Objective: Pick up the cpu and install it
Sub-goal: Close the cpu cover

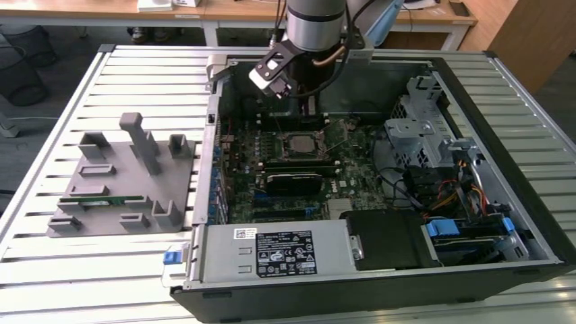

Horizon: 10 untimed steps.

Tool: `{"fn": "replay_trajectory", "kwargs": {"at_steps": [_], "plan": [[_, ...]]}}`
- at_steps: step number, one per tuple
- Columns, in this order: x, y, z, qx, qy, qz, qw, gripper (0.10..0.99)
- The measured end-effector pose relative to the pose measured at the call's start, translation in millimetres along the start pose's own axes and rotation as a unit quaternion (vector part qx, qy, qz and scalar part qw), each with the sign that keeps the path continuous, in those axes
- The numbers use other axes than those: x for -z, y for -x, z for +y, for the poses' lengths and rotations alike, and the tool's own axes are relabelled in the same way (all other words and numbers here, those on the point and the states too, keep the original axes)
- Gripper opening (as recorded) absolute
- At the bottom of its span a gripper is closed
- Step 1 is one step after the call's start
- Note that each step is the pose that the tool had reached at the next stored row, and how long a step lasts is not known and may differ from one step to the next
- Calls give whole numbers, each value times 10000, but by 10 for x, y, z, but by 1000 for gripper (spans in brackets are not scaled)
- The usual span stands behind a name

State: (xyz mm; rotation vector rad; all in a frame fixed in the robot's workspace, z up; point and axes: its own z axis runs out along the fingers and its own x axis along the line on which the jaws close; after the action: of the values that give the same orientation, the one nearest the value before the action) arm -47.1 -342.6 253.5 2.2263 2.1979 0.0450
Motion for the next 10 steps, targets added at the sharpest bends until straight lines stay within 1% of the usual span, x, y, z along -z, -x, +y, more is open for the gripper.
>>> {"fn": "replay_trajectory", "kwargs": {"at_steps": [10], "plan": [[61, -1, 2, 0, 0, 0, 10000, 106]]}}
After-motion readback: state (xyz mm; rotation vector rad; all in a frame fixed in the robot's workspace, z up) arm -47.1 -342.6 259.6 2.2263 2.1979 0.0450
